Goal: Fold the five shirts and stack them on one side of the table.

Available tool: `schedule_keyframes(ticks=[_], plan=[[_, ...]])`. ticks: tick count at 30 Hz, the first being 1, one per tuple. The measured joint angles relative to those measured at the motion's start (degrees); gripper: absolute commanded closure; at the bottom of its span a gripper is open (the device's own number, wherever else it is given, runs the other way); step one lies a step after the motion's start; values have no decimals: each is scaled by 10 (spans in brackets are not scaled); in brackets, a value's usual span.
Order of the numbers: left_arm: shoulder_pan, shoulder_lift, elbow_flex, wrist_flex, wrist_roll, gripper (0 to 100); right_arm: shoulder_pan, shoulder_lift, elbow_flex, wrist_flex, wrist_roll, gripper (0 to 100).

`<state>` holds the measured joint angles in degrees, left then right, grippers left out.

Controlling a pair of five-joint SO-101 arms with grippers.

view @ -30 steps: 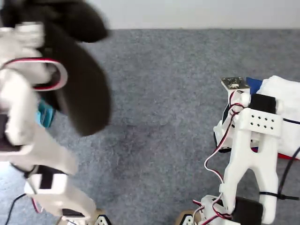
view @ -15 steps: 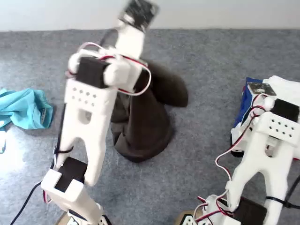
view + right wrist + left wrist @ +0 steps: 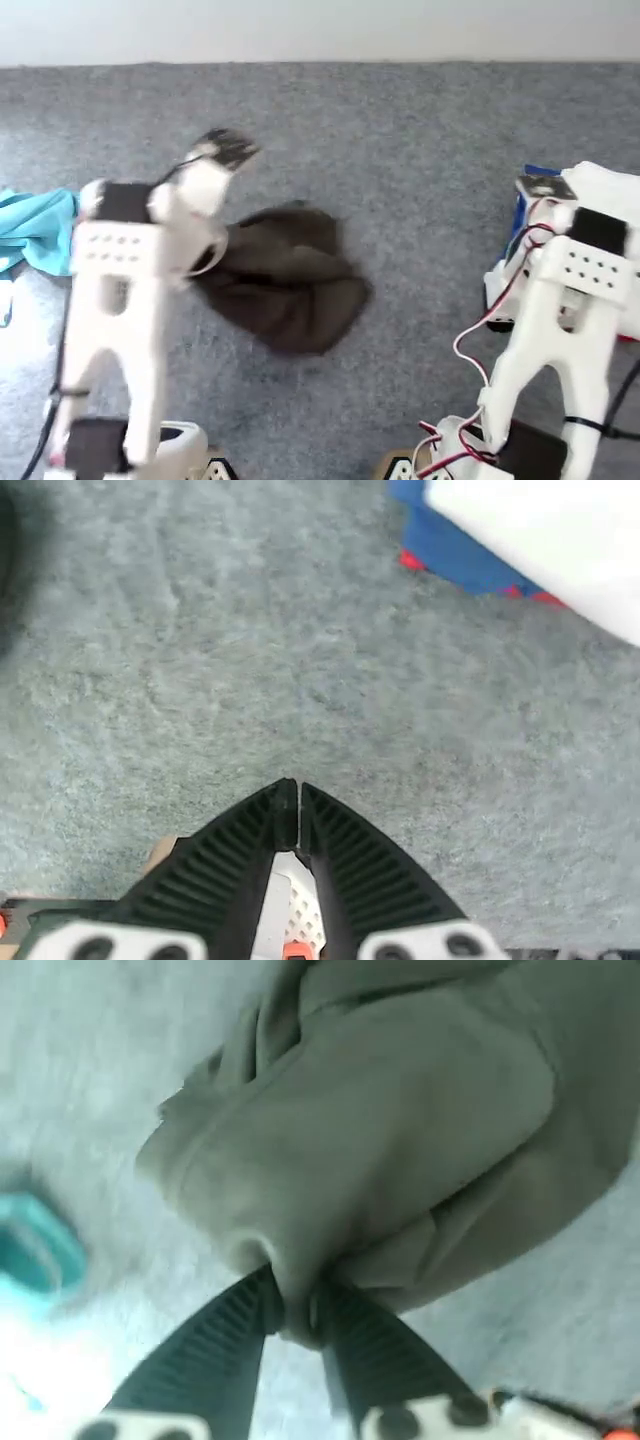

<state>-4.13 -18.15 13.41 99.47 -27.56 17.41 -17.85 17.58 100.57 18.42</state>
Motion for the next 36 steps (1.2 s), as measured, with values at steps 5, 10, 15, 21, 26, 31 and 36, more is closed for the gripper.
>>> schedule_keyframes(ticks=[5, 10, 15, 21, 26, 31, 36], plan=[[-145, -84, 75, 0, -82, 865, -78, 0, 0, 0, 0, 990], [-206, -156, 77, 0, -101, 778, -142, 0, 0, 0, 0, 990], [-177, -236, 77, 0, -104, 776, -161, 0, 0, 0, 0, 990], [-82, -254, 77, 0, -40, 776, -161, 0, 0, 0, 0, 990], [40, -165, 77, 0, 30, 776, -161, 0, 0, 0, 0, 990], [135, -49, 63, -1, 65, 776, -161, 0, 0, 0, 0, 990], [194, 60, -20, -13, 109, 776, -161, 0, 0, 0, 0, 990]])
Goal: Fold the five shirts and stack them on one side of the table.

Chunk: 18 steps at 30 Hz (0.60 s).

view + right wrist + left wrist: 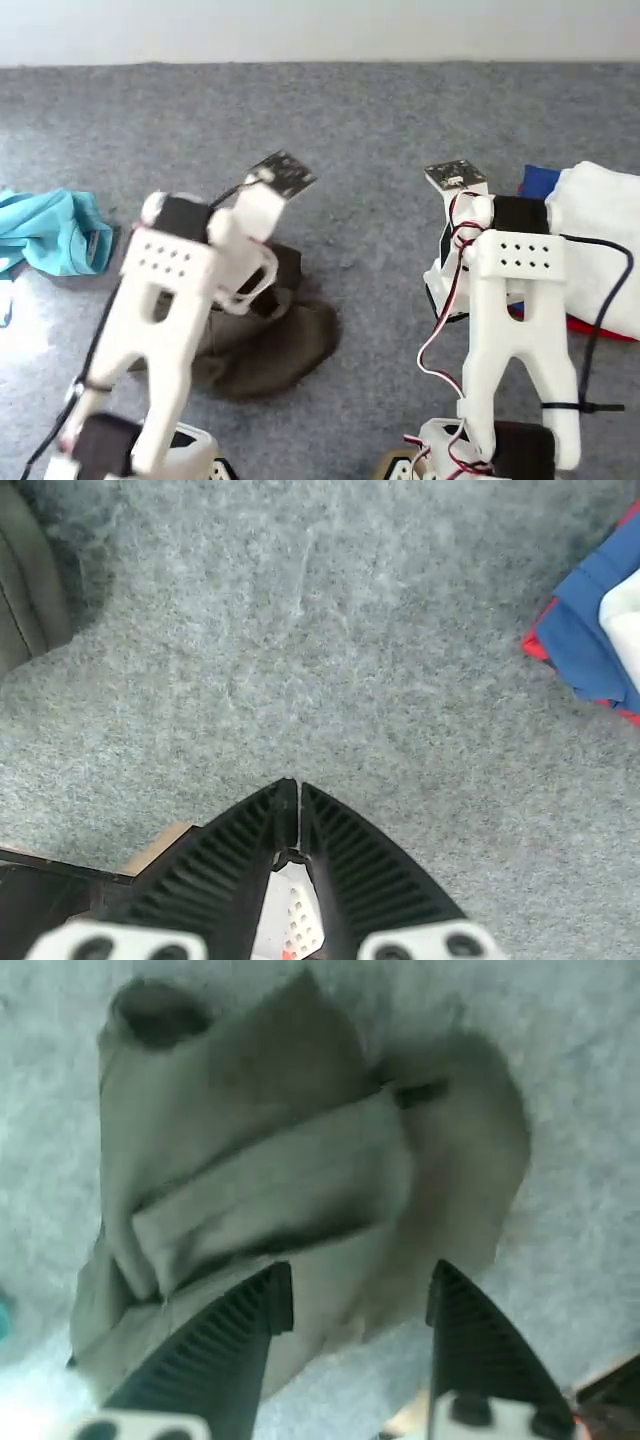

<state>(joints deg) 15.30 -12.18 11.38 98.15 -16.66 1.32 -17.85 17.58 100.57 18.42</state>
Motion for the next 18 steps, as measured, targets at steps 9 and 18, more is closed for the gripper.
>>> schedule_keyframes(ticks=[9, 18], plan=[[39, 184, -68, 0, 64, 776, 0, 0, 0, 0, 0, 990], [39, 233, -68, -25, 67, 792, 0, 0, 0, 0, 0, 990]])
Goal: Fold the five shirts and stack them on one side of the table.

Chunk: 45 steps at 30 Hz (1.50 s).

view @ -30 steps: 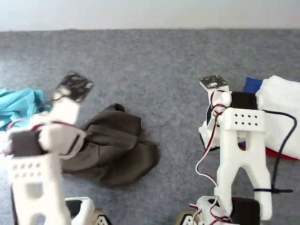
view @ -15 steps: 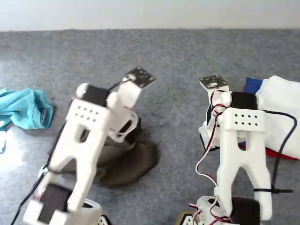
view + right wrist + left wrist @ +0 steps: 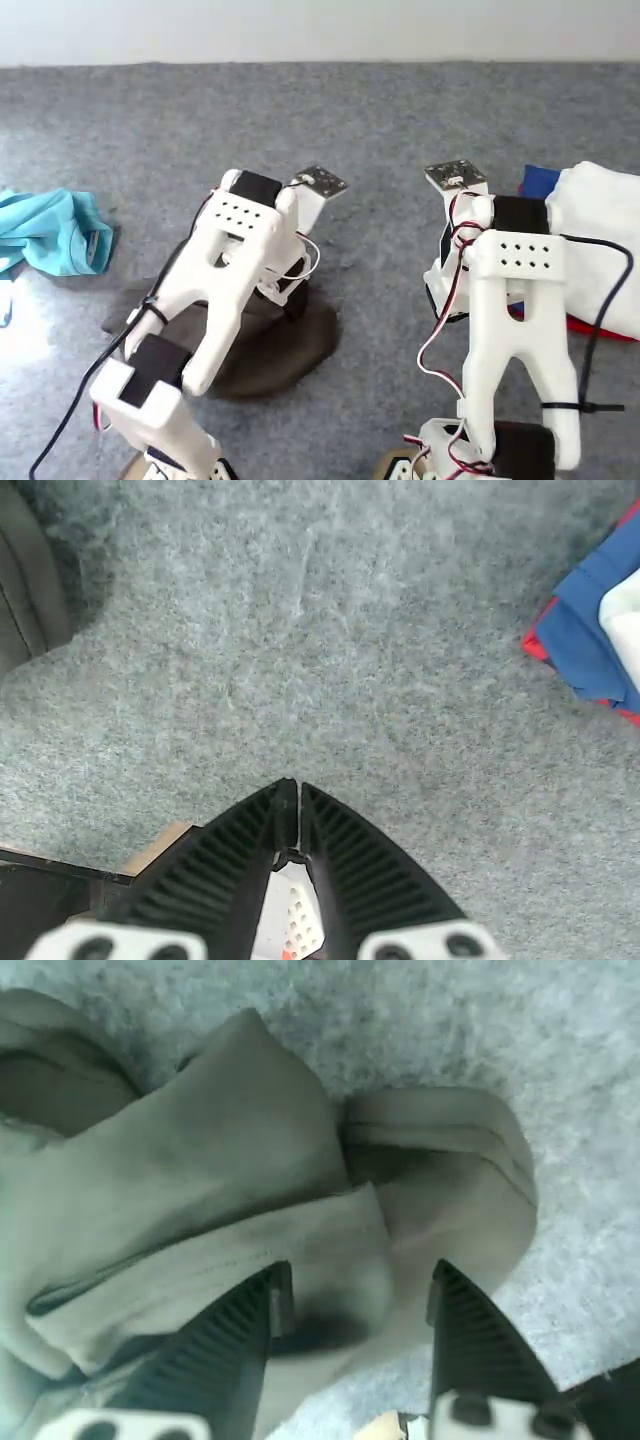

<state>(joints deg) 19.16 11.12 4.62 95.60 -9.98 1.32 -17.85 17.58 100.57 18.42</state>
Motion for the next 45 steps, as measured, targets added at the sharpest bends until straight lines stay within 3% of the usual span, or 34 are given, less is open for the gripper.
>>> schedule_keyframes(ticks=[6, 16, 26, 40, 45], plan=[[-37, 25, -1, -15, 0, 852, 4, 0, 0, 0, 0, 990], [-91, 25, -1, -15, -17, 852, 69, 0, 0, 0, 0, 990], [-3, 26, -1, -16, -8, 852, 68, 0, 0, 1, 0, 990], [3, 29, 12, -54, -2, 852, 69, 0, 0, 1, 0, 990], [3, 29, 27, -62, -2, 976, 69, 0, 0, 1, 0, 990]])
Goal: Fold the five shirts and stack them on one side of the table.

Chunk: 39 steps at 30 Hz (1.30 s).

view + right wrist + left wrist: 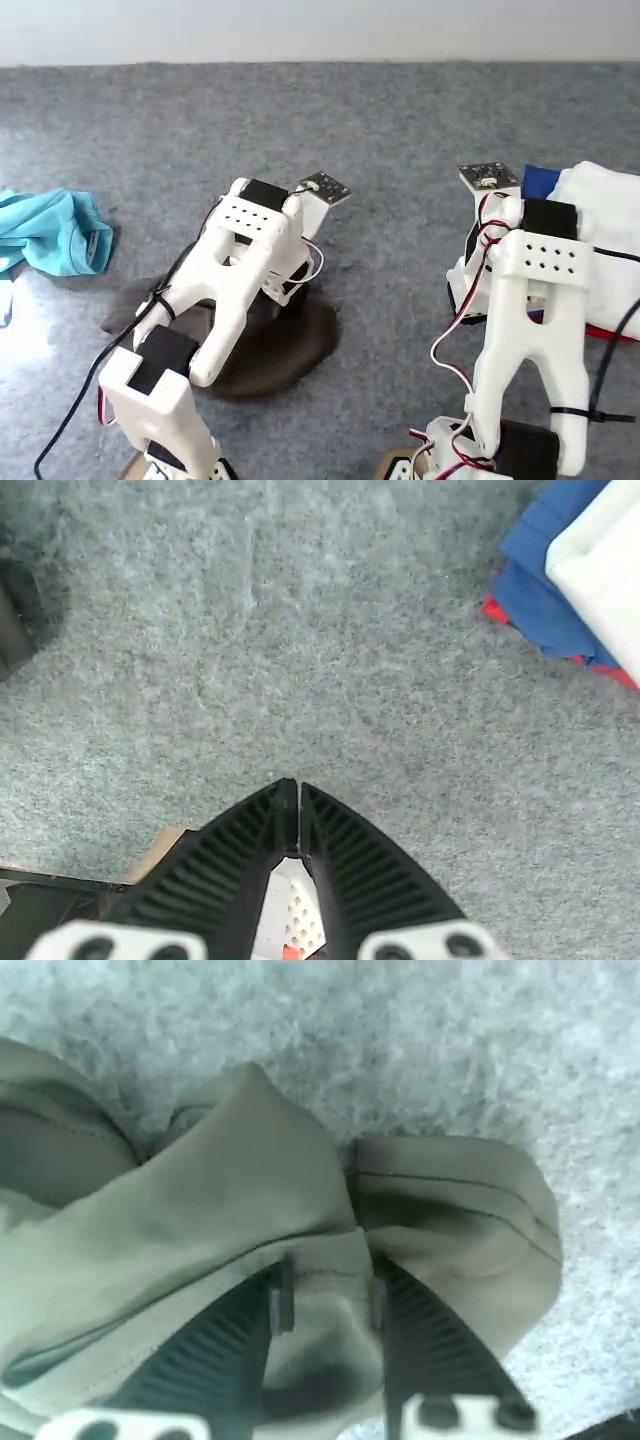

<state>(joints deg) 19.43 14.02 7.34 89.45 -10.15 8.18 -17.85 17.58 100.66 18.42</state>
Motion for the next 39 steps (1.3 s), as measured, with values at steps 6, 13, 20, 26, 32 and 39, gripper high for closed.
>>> schedule_keyframes(ticks=[6, 13, 20, 26, 32, 39], plan=[[0, 0, 0, 4, 0, 987, 0, 0, 0, 0, 0, 990], [0, -69, 0, 34, 0, 987, 0, 0, 0, 0, 0, 990], [-33, -257, 0, 75, 0, 987, 0, 0, 0, 0, 0, 990], [-176, -405, 0, 99, 0, 987, -1, 0, 0, 0, 0, 990], [-367, -556, 0, 99, -30, 987, -34, 0, -13, 0, 0, 990], [-559, -678, 0, 87, -42, 987, -174, -1, -72, -20, 0, 990]])
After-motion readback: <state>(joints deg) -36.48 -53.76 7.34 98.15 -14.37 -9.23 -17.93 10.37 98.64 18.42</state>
